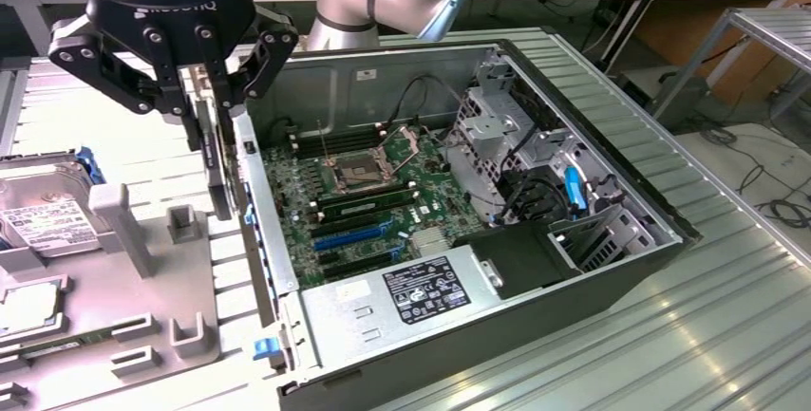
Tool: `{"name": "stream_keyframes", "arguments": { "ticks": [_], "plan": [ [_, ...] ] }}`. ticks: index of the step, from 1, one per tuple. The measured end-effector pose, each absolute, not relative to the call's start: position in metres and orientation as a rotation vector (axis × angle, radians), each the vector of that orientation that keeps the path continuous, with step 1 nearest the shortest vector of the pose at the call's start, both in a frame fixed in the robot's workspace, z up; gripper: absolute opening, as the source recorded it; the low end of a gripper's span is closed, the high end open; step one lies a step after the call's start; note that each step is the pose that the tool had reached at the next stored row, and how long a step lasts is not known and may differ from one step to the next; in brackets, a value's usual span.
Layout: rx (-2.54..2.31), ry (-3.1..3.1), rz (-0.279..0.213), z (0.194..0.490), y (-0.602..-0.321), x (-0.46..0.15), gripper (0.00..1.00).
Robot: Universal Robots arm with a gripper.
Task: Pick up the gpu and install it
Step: 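Pick up the gpu and move the gpu toward the slot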
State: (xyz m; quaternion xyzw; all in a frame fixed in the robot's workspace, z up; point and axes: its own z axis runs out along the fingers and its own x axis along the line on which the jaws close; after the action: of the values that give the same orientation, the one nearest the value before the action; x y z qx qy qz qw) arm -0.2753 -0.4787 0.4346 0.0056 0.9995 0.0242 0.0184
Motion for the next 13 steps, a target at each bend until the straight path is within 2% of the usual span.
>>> {"name": "stream_keyframes", "arguments": {
  "ticks": [13],
  "plan": [
    [0.017, 3.104, 0.075, 0.4346, -0.4787, -0.2650, 0.27]
  ]
}}
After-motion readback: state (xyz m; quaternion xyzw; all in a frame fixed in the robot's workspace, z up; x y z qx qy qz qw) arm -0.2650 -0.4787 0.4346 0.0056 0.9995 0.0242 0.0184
